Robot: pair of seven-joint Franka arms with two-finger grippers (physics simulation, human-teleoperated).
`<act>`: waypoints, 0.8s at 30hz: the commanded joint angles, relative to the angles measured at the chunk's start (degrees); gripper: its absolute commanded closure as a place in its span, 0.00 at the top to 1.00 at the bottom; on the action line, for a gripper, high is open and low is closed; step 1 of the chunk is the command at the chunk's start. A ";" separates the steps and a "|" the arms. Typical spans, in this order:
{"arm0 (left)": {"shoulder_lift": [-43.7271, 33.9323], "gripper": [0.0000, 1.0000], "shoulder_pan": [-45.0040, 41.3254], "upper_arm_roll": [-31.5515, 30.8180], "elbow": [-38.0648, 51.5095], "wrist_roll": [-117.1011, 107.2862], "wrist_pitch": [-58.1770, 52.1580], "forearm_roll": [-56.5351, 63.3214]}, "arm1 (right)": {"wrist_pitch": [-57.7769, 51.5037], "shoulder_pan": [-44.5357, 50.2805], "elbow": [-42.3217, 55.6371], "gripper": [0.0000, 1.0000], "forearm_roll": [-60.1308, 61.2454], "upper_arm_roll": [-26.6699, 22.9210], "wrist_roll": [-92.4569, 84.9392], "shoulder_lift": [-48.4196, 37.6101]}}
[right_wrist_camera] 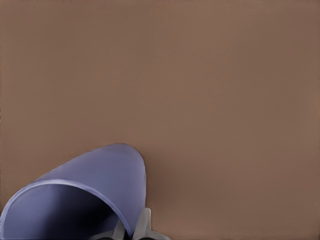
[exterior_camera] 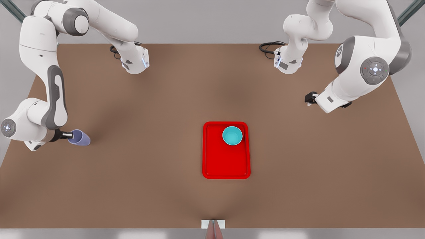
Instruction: Place the bowl on the tray with the left arm and the cup on the tray with the right arm
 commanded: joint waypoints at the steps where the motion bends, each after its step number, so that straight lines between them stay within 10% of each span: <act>1: 0.00 1.00 -0.02 0.00 0.00 0.00 -0.09 0.00 | 0.05 0.17 0.12 0.21 -0.24 0.66 0.24 0.04; 24: -0.62 1.00 -0.02 -0.08 0.70 -0.26 -1.93 0.00 | -5.84 1.84 4.61 0.21 2.66 22.02 26.96 0.39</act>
